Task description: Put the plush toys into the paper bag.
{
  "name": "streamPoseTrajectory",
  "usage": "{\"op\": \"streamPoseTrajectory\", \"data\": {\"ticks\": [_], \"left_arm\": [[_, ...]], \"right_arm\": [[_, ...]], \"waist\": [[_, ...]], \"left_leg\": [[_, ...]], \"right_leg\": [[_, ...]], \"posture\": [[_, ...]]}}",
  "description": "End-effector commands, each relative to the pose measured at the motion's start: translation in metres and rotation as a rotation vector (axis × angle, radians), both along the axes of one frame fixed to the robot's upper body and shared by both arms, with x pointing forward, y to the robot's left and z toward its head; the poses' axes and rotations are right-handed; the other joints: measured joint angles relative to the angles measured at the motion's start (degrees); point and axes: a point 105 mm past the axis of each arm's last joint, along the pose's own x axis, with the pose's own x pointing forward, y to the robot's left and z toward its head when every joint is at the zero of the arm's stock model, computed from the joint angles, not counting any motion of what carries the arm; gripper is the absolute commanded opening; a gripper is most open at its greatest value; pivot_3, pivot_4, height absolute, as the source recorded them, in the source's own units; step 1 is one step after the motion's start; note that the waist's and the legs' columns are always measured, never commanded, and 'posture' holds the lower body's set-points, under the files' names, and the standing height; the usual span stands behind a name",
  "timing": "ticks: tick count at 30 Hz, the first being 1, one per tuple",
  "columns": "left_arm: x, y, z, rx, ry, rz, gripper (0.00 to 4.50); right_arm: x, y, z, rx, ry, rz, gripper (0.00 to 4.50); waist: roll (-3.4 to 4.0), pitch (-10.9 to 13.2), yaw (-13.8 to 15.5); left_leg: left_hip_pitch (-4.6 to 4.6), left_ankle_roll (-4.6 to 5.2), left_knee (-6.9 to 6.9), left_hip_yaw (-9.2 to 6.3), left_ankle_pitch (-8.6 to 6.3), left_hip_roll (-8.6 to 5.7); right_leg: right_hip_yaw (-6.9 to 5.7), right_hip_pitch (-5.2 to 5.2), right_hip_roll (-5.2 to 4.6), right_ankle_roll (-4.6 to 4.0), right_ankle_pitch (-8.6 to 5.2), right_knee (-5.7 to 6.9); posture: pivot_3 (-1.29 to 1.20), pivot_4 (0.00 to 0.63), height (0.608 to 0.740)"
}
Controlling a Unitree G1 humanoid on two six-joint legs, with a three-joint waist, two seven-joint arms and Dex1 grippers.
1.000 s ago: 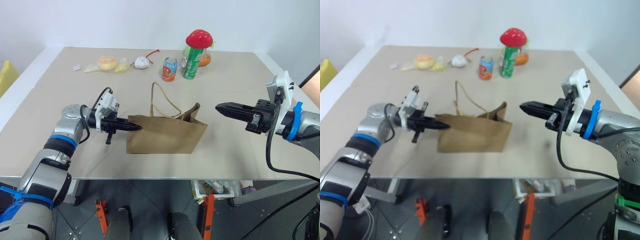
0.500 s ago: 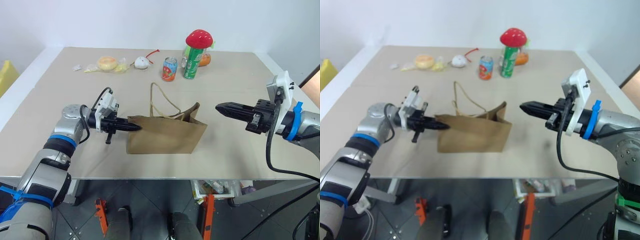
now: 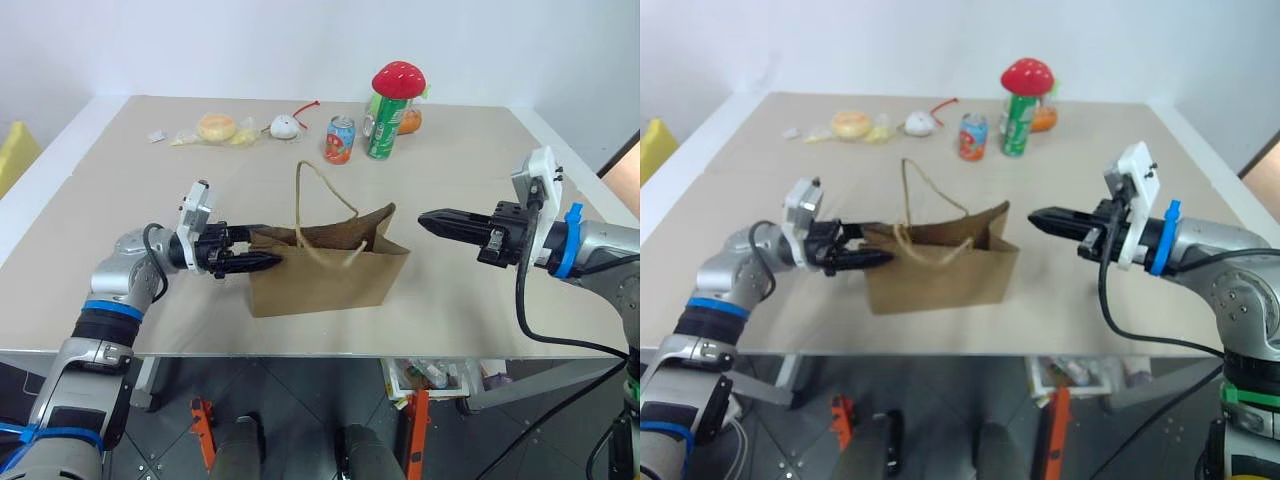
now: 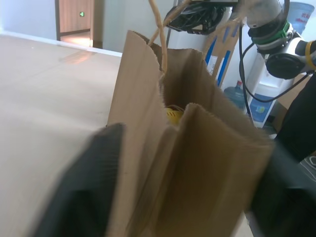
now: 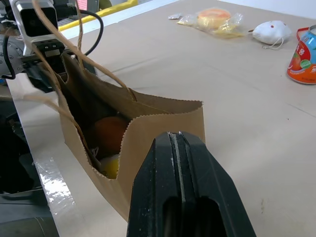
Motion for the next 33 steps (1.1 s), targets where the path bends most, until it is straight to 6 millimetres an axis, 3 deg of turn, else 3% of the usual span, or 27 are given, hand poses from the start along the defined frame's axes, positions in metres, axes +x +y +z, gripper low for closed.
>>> {"op": "streamPoseTrajectory", "data": {"ticks": [1, 5, 9, 12, 15, 19, 21, 23, 29, 33], "left_arm": [[-0.001, 0.003, 0.011, -0.005, -0.072, 0.008, 4.45], [0.001, 0.008, 0.027, -0.054, -0.091, 0.033, 4.45], [-0.001, 0.022, 0.064, -0.218, 0.139, 0.034, 4.45], [-0.007, 0.039, 0.074, -0.26, 0.263, 0.048, 4.45], [-0.007, 0.05, 0.069, -0.245, 0.293, 0.122, 4.45], [-0.008, 0.05, 0.069, -0.247, 0.301, 0.131, 4.45], [-0.014, 0.086, 0.05, -0.213, 0.341, 0.351, 4.45], [-0.023, 0.107, 0.04, -0.212, 0.323, 0.492, 4.45], [-0.029, 0.115, 0.018, -0.164, 0.326, 0.72, 4.45], [-0.032, 0.11, 0.015, -0.16, 0.323, 0.722, 4.45]], "right_arm": [[-0.001, -0.001, 0.015, -0.005, -0.061, 0.007, 0.0], [-0.001, -0.001, 0.015, -0.006, -0.06, 0.008, 0.0], [-0.001, -0.004, 0.015, -0.005, -0.058, 0.005, 0.0], [0.0, -0.011, 0.015, 0.0, -0.051, -0.014, 0.0], [0.002, -0.02, 0.014, -0.005, -0.039, -0.041, 0.0], [0.002, -0.021, 0.013, -0.006, -0.039, -0.041, 0.0], [-0.003, -0.04, -0.005, -0.032, 0.032, -0.087, 0.0], [-0.006, -0.049, -0.017, -0.046, 0.07, -0.11, 0.0], [-0.002, -0.053, -0.023, -0.04, 0.078, -0.129, 0.0], [0.0, -0.056, -0.023, -0.036, 0.073, -0.14, 0.0]], "waist": [[0.0, 0.0, 0.0], [0.0, 0.0, 0.0], [-0.01, 0.01, -0.02], [-0.01, 0.01, -0.16], [0.0, 0.0, -0.19], [-0.01, 0.01, -0.1], [-0.03, -0.01, -0.11], [-0.03, -0.01, -0.34], [-0.05, 0.0, 0.11], [-0.05, 0.0, 0.19]], "left_leg": [[0.0, 0.0, 0.0, 0.0, 0.0, 0.0], [-0.01, 0.0, -0.01, 0.0, 0.0, 0.0], [-0.01, 0.0, -0.01, -0.01, 0.0, 0.0], [-0.01, 0.0, -0.01, -0.01, 0.0, 0.0], [0.02, 0.0, -0.04, -0.01, 0.0, 0.0], [0.03, -0.01, -0.03, -0.01, 0.0, 0.0], [0.02, -0.01, -0.03, 0.0, -0.01, 0.0], [0.07, -0.04, -0.11, 0.04, -0.05, 0.0], [0.1, -0.03, -0.12, 0.07, -0.23, 0.03], [0.19, -0.18, 0.0, 0.11, -0.33, -0.04]], "right_leg": [[0.0, 0.0, 0.0, 0.0, 0.0, 0.0], [0.0, 0.0, 0.0, 0.02, -0.01, 0.0], [0.0, -0.01, 0.01, 0.03, -0.02, 0.0], [0.0, -0.01, 0.01, 0.05, -0.01, 0.0], [0.0, 0.0, 0.0, 0.06, -0.03, 0.0], [-0.02, -0.01, 0.01, 0.03, -0.01, 0.0], [-0.02, -0.01, 0.0, 0.03, -0.01, -0.01], [0.02, 0.04, -0.06, 0.04, -0.1, -0.05], [-0.02, -0.06, -0.05, -0.04, -0.11, -0.01], [-0.09, -0.12, -0.22, -0.11, -0.02, -0.04]], "posture": [[0.0, 0.15, 0.74], [0.0, 0.15, 0.74], [0.0, 0.15, 0.74], [0.0, 0.15, 0.74], [0.0, 0.15, 0.74], [0.0, 0.15, 0.74], [0.0, 0.15, 0.74], [0.0, 0.15, 0.74], [0.0, 0.15, 0.74], [0.0, 0.15, 0.74]]}}
